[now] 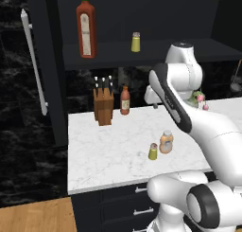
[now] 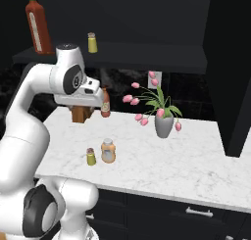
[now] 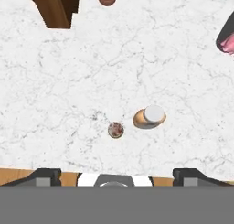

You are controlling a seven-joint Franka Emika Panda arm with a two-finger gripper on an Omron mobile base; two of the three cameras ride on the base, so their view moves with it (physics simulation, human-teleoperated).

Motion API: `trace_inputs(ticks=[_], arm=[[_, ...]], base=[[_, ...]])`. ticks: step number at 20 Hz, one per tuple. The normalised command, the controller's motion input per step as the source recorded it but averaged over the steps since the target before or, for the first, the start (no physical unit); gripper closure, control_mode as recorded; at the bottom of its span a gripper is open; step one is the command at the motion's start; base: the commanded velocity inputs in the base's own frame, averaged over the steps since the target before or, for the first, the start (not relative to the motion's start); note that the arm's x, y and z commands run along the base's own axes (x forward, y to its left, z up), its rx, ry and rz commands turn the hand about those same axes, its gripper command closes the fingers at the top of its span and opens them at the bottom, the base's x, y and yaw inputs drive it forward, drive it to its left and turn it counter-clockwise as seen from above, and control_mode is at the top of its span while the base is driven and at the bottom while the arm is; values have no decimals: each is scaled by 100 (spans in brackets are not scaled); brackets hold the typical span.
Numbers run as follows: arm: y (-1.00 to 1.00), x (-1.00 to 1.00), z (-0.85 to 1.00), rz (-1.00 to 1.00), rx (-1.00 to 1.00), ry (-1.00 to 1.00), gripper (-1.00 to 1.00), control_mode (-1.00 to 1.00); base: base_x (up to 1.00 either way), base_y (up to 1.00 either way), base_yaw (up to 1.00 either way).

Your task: Put the shaker and condiment bottle from the counter next to their counterparts in the cabinet.

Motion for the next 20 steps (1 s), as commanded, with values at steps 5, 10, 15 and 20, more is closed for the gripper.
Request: trace_inputs(ticks=[5,10,15,20], arm=[[-42,-69,0,29,15,-21,-100,-100],[-39,-46,-13,32,5,-12,-100,-100],[-56,-8,-17,37,15,-9,-100,-100],[-57,1,-8,36,11,-11,-100,-100]], base=[[0,0,0],[0,0,0],[0,0,0],[0,0,0]])
